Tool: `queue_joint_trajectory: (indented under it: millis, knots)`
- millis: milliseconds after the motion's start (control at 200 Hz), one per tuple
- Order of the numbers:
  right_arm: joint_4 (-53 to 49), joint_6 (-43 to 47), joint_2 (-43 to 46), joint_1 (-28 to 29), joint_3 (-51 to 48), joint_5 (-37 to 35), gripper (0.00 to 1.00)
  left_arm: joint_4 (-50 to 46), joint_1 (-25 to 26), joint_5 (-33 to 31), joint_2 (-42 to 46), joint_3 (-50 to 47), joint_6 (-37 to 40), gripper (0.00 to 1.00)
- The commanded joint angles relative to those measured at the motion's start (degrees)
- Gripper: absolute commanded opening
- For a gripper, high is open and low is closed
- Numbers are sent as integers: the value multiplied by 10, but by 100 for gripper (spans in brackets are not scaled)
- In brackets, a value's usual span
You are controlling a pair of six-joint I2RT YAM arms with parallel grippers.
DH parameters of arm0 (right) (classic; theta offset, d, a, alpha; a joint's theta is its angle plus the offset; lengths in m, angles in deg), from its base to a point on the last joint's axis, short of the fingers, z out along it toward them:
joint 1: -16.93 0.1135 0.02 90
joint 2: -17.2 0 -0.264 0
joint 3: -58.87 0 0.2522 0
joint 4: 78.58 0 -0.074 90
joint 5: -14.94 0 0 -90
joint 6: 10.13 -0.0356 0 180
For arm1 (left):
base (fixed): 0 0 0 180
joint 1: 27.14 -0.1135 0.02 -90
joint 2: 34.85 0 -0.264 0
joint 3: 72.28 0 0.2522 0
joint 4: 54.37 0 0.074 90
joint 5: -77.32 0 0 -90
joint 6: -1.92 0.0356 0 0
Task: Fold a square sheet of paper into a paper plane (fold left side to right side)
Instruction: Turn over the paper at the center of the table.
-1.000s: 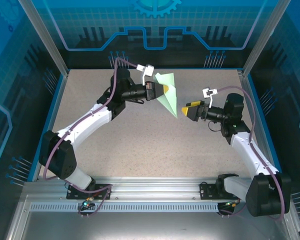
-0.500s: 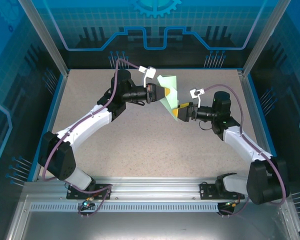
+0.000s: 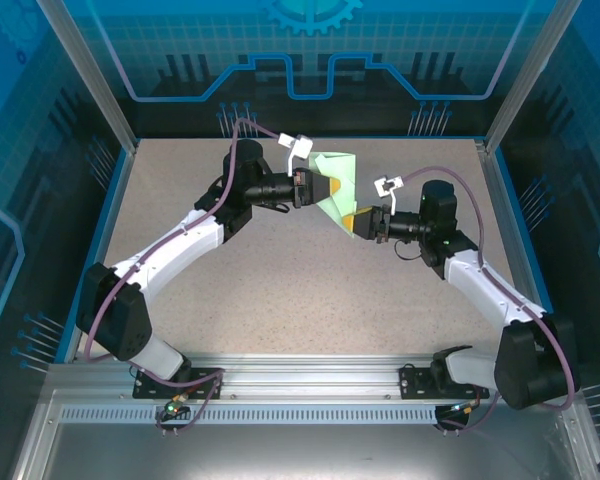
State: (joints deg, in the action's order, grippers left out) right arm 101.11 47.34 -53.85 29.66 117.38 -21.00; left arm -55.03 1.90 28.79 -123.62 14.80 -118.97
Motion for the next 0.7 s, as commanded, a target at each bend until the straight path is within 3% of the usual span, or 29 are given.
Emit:
queue_joint_trajectory:
  millis: [0,155,325,385,510,695]
  knots:
    - [-42,29,23,5,15,-10,24,-7,3,4,-4,13,20,19]
    - [-71,45,31,5,16,-22,21,-20,4,-7,-2,13,27,26]
    - [-142,85,41,5,29,-67,18,-68,3,-58,20,8,56,60]
    - [-202,113,45,6,44,-112,17,-99,4,-93,39,4,73,67]
    - [-375,177,44,30,113,-267,16,-131,4,-193,105,-29,102,74]
    - [-596,191,-25,183,235,-700,15,-148,4,-368,214,-96,113,80]
